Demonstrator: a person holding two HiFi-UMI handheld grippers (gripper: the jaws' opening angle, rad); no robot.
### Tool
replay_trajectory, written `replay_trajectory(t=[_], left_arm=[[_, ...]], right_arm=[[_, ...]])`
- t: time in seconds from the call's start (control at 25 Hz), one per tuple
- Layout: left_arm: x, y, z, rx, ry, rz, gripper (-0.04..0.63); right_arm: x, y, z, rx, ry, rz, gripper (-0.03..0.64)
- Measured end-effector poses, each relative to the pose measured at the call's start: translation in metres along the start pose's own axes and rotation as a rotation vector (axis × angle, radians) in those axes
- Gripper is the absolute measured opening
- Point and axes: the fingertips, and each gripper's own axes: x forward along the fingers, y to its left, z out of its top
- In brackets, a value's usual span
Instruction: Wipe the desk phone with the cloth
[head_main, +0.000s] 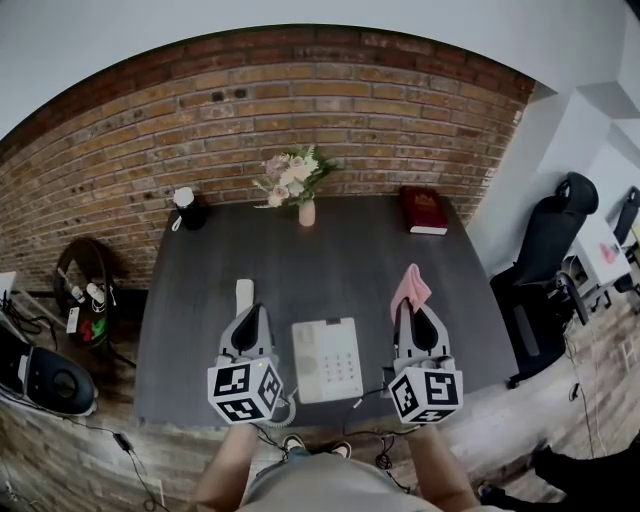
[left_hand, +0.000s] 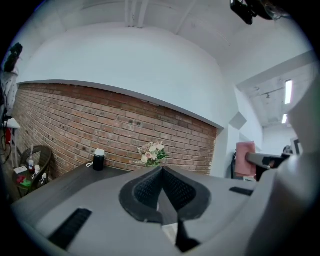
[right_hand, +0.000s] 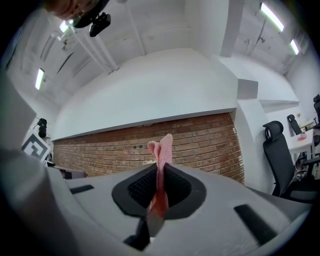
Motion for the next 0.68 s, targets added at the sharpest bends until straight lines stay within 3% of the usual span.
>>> replay_trajectory(t=[0.68], left_arm=[[-0.015,0.001,-0.007,-0.014,0.011,0.008,0.003]], right_arm=[[-0.016,0.003,0.003,-0.007,0.010,-0.010,0.018]])
